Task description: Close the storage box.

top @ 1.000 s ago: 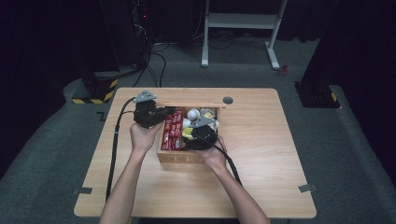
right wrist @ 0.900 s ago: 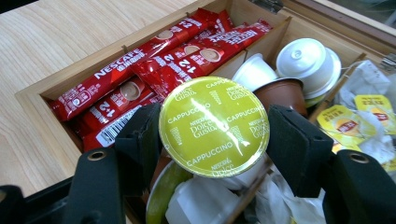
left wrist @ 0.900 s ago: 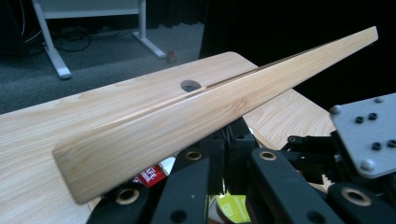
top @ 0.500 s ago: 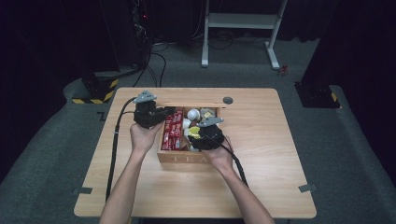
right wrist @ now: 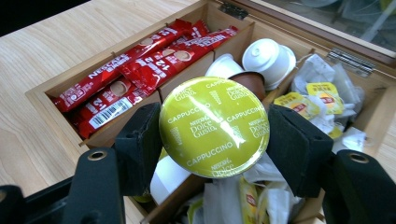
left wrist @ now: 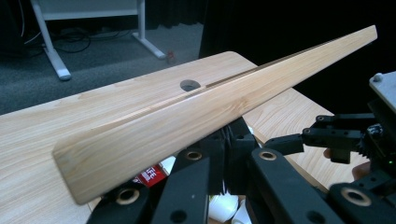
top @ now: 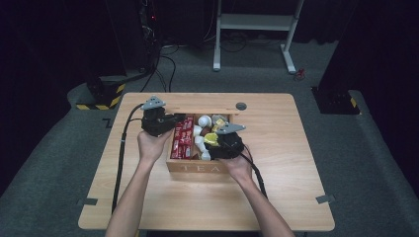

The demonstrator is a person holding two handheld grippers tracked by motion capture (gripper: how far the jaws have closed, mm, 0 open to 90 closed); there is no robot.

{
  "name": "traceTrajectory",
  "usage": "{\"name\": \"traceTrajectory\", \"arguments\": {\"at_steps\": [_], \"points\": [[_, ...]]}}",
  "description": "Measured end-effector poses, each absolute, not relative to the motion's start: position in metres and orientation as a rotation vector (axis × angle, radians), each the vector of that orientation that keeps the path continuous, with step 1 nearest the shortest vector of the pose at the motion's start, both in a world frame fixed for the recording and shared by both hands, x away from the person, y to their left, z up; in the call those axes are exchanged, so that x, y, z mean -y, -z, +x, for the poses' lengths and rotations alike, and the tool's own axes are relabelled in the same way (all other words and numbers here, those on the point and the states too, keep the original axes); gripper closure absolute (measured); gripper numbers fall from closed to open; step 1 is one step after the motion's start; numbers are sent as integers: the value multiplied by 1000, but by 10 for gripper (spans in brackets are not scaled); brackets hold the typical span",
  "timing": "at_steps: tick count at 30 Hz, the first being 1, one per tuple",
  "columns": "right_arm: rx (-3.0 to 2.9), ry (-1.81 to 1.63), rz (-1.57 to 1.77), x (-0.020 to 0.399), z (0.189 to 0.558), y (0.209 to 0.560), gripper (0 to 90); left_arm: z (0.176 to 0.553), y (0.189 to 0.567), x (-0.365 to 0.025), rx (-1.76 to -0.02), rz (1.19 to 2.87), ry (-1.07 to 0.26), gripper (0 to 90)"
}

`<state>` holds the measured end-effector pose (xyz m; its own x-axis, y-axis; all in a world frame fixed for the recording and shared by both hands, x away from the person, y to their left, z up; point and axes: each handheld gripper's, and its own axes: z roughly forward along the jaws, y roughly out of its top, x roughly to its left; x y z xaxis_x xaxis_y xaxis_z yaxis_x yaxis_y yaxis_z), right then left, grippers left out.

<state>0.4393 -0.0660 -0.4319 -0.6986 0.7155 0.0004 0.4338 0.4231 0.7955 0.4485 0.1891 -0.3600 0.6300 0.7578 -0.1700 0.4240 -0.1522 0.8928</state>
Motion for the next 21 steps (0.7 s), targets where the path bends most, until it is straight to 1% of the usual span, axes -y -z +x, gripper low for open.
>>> {"name": "traceTrajectory", "arguments": {"at_steps": [21], "points": [[-2303, -1225, 1002, 95, 438, 417, 375, 448, 360, -190, -954, 1784, -384, 887]]}}
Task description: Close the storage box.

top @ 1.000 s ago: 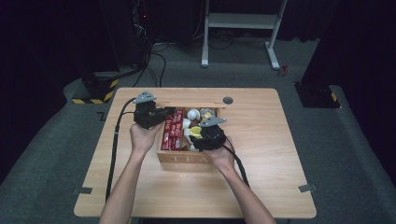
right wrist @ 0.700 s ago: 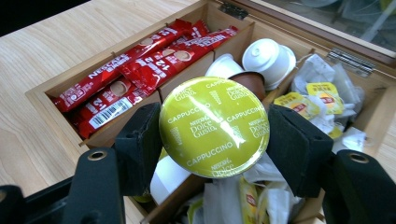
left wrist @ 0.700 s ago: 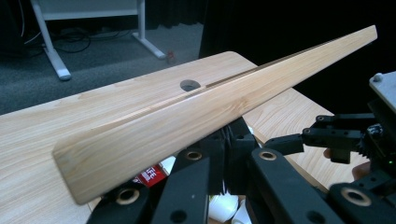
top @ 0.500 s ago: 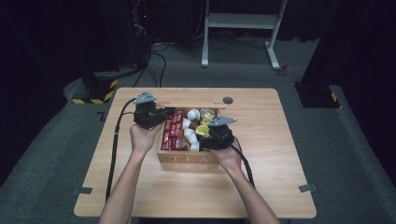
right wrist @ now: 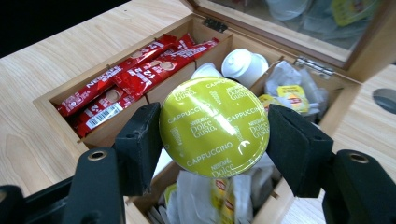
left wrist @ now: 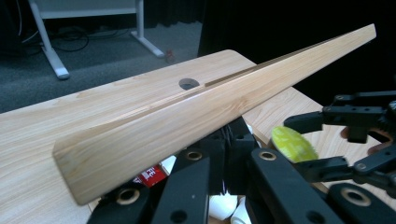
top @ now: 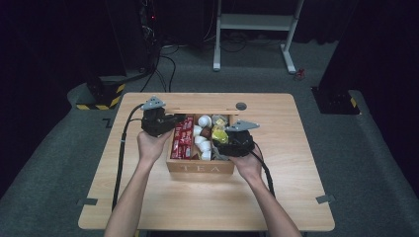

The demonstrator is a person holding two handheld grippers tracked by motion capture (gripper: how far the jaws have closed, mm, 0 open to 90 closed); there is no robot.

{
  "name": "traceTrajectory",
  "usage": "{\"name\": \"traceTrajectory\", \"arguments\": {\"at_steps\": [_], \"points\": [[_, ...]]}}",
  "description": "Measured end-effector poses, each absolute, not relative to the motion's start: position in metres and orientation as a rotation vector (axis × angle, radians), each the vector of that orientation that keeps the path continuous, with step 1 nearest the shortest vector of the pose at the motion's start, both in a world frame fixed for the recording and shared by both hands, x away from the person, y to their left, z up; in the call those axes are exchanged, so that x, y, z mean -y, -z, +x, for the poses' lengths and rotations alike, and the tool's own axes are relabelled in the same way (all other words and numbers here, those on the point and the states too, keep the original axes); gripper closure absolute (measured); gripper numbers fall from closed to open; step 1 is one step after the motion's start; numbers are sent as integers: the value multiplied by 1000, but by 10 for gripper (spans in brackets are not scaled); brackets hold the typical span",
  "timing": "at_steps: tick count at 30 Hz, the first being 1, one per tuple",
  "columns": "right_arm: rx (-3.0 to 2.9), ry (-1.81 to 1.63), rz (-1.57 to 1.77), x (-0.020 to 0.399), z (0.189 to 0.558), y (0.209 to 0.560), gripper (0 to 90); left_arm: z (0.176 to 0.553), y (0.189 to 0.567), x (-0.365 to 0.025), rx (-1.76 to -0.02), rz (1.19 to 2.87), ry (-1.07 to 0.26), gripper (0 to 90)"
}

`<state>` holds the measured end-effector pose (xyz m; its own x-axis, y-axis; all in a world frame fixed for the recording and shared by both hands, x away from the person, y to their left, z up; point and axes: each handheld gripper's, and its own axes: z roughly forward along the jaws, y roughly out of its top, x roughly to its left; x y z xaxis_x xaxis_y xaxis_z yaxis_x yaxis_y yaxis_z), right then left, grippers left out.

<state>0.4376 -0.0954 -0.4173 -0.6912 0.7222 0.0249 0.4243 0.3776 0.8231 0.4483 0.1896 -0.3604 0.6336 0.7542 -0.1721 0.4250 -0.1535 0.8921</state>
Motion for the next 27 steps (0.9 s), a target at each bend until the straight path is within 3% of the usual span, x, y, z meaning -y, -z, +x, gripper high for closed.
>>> {"name": "traceTrajectory", "arguments": {"at_steps": [27], "points": [[-2221, -1220, 1109, 158, 436, 417, 376, 446, 361, -189, -955, 1799, -406, 892]]}}
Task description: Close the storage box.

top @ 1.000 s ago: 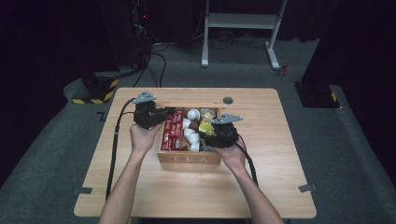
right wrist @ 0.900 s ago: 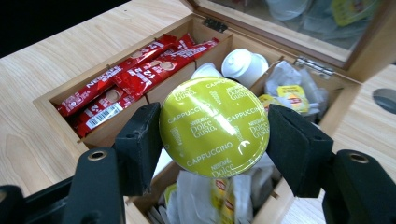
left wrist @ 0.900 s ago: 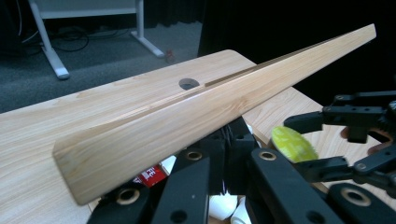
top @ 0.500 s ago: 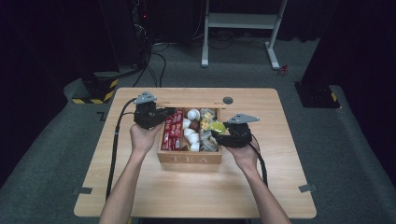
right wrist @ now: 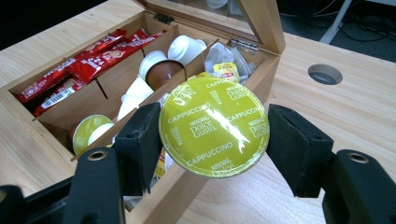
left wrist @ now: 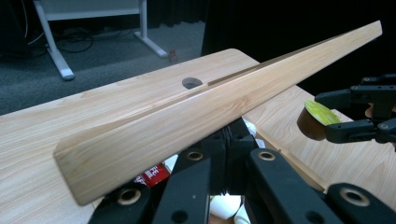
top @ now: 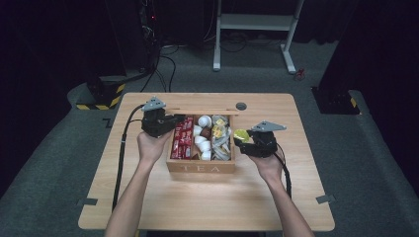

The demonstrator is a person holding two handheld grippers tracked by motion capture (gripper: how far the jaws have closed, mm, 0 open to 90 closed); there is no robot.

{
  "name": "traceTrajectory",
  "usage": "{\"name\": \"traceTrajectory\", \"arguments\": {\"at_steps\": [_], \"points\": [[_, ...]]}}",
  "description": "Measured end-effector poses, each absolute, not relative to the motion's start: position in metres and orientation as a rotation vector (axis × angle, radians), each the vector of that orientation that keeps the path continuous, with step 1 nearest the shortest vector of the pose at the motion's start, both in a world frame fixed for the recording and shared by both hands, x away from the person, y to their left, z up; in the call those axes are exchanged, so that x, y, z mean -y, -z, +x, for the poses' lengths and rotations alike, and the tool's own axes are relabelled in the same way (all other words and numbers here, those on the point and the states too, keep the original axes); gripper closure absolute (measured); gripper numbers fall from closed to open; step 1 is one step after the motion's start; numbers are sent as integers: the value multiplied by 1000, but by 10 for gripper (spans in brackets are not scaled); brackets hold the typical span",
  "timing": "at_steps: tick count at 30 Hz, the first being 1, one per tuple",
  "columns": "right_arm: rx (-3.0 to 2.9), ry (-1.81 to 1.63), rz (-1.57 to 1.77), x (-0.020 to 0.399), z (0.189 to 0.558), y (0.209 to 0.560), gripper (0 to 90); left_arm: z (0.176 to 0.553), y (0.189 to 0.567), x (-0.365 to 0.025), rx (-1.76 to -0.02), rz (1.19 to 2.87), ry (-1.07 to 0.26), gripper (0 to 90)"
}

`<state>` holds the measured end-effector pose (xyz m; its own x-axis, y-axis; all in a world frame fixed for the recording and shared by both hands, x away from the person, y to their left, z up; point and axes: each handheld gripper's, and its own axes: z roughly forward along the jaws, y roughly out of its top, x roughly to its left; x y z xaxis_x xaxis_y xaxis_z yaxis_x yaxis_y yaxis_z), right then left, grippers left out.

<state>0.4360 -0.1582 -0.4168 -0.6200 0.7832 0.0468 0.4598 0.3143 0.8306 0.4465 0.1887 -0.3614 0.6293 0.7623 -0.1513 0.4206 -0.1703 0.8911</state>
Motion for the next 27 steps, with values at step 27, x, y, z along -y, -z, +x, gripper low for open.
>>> {"name": "traceTrajectory", "arguments": {"at_steps": [27], "points": [[-2155, -1165, 1258, 210, 433, 437, 375, 445, 361, -194, -955, 1797, -394, 900]]}}
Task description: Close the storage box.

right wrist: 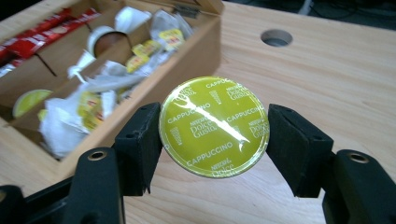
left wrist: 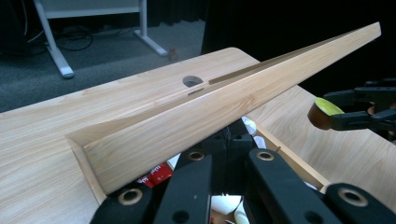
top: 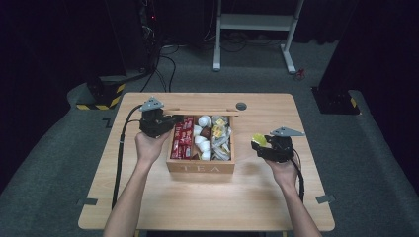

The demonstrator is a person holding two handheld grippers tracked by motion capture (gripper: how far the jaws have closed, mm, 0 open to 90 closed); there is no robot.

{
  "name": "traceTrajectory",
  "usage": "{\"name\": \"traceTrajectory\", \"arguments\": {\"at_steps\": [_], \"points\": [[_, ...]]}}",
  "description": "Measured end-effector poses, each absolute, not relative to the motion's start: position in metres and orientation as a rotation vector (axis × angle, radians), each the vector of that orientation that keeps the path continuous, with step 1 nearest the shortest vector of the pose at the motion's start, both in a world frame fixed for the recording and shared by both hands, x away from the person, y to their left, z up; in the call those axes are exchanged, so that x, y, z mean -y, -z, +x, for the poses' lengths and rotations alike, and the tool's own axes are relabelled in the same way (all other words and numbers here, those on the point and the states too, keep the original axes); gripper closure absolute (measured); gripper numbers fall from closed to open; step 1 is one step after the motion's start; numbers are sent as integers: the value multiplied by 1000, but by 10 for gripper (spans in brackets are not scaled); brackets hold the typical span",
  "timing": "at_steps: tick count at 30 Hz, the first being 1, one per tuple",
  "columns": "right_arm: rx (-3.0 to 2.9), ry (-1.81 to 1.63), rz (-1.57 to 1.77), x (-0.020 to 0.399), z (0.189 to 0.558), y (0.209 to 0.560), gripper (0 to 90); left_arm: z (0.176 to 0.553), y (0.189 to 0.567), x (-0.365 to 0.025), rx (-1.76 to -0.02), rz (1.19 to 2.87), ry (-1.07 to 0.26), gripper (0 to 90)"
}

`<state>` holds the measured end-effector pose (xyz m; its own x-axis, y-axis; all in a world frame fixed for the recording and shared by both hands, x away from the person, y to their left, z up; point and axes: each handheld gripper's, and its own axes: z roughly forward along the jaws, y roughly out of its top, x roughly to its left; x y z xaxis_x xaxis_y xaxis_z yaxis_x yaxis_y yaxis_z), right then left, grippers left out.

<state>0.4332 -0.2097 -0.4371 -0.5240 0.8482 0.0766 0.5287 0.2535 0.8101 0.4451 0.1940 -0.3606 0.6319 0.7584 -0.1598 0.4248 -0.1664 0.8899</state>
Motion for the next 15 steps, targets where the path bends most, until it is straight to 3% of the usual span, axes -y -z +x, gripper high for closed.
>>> {"name": "traceTrajectory", "arguments": {"at_steps": [15], "points": [[-2150, -1047, 1328, 220, 442, 464, 375, 443, 363, -194, -950, 1792, -391, 900]]}}
